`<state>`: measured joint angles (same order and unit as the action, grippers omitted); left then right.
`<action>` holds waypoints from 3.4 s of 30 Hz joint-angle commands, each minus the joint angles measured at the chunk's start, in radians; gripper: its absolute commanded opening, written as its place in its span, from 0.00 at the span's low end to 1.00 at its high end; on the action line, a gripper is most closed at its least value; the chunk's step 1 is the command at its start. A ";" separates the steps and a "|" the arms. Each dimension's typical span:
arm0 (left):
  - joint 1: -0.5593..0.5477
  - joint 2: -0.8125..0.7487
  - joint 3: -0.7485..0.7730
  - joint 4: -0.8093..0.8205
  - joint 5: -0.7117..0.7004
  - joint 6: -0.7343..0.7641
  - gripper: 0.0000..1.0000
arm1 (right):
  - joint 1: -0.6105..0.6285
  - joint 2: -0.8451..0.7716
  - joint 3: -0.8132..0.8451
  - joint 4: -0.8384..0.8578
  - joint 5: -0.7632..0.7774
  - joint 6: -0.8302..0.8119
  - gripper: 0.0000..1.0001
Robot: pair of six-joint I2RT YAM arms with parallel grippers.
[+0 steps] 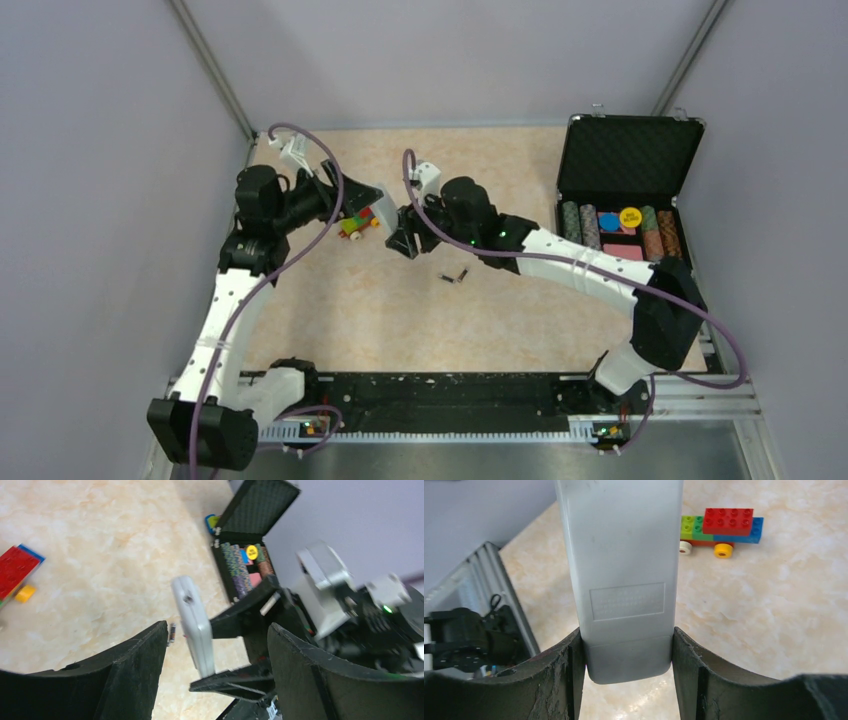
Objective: Load the batteries into the remote control
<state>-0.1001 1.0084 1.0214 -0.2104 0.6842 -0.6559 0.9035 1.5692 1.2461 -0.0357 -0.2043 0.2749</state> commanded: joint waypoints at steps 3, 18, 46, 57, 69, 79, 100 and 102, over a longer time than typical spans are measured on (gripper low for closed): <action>-0.003 0.076 0.013 -0.102 -0.072 0.041 0.72 | 0.063 -0.022 0.074 -0.034 0.199 -0.168 0.21; -0.004 0.178 -0.011 -0.154 0.049 0.006 0.52 | 0.100 0.000 0.057 -0.024 0.238 -0.321 0.22; 0.035 0.186 0.116 -0.040 0.093 -0.130 0.00 | 0.004 -0.201 -0.086 0.167 0.108 0.182 0.99; 0.057 0.149 0.058 0.338 0.167 -0.481 0.00 | -0.104 -0.205 -0.137 0.311 0.073 0.826 0.91; 0.059 0.124 0.037 0.381 0.177 -0.581 0.00 | -0.124 -0.135 -0.151 0.491 0.019 0.992 0.66; 0.081 0.121 0.021 0.390 0.230 -0.613 0.00 | -0.146 -0.107 -0.161 0.542 0.001 1.026 0.60; 0.141 0.171 0.079 0.354 0.266 -0.597 0.00 | -0.167 -0.065 -0.218 0.570 -0.157 0.964 0.13; 0.146 0.187 0.102 0.303 0.276 -0.555 0.00 | -0.169 -0.066 -0.220 0.572 -0.167 0.947 0.13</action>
<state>0.0189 1.1786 1.0386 0.1291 0.9688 -1.2839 0.7479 1.4860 1.0470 0.5667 -0.3069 1.3319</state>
